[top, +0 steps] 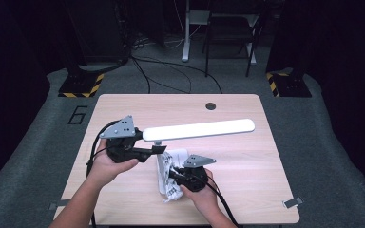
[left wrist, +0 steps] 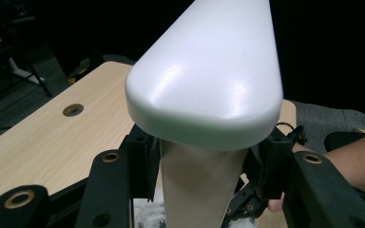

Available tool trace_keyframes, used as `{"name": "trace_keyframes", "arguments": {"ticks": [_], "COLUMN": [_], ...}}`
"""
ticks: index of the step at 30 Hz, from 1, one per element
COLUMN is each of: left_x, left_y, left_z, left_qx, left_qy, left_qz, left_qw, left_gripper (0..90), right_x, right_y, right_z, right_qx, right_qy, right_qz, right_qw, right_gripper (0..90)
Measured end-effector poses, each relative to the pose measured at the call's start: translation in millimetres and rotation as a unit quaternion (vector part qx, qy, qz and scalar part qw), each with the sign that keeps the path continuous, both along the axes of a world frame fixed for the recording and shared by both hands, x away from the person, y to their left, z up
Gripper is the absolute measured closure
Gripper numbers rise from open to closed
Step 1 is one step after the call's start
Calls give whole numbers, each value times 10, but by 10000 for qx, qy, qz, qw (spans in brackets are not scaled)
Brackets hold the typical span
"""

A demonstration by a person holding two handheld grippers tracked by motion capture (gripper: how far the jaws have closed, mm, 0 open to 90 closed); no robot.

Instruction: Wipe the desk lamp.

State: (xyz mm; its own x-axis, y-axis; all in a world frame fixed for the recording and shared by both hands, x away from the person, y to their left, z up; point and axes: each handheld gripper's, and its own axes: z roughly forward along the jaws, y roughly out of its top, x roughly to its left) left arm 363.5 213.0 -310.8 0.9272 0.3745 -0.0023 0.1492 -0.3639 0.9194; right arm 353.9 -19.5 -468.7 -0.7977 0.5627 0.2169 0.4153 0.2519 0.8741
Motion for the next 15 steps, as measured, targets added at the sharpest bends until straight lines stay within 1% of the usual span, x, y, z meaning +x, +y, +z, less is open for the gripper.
{"name": "trace_keyframes", "arguments": {"ticks": [1, 2, 3, 4, 6, 9, 10, 11, 12, 13, 14, 15], "left_x": [2, 3, 3, 3, 1, 3, 4, 4, -3, -2, -1, -1], "left_y": [-3, -4, -4, -7, -11, -10, -5, -5, 4, 15, 27, 27], "left_z": [0, 1, 1, 0, -2, -2, -5, -5, -11, -16, -23, -23], "left_qx": [3, 9, 9, 6, -9, -10, -14, -14, -62, -83, -129, -129], "left_qy": [-14, -28, -28, -29, -14, -13, -38, -38, -16, -29, 4, 4], "left_qz": [-5, -1, -1, -2, 8, 7, 7, 7, 16, -18, -37, -37], "left_qw": [10000, 10000, 10000, 10000, 10000, 10000, 10000, 10000, 10000, 10000, 9999, 9999], "left_gripper": [528, 529, 528, 528, 528, 528, 527, 527, 527, 525, 522, 515], "right_x": [10, 13, 13, 17, 7, 14, 26, 26, 28, 23, 32, 32], "right_y": [15, 21, 21, 44, 65, 56, 55, 55, 57, 59, 52, 52], "right_z": [-99, -134, -134, -227, -314, -349, -367, -367, -399, -421, -444, -444], "right_qx": [-165, -226, -226, -485, -727, -760, -825, -825, -997, -989, -956, -956], "right_qy": [93, 84, 84, 156, 179, 160, 116, 116, 134, 197, 205, 205], "right_qz": [-12, -22, -22, -3, 14, 36, 28, 28, 24, -3, 0, 0], "right_qw": [9998, 9997, 9997, 9987, 9972, 9970, 9965, 9965, 9949, 9949, 9952, 9952], "right_gripper": [809, 809, 809, 809, 810, 809, 809, 809, 809, 809, 809, 809]}}
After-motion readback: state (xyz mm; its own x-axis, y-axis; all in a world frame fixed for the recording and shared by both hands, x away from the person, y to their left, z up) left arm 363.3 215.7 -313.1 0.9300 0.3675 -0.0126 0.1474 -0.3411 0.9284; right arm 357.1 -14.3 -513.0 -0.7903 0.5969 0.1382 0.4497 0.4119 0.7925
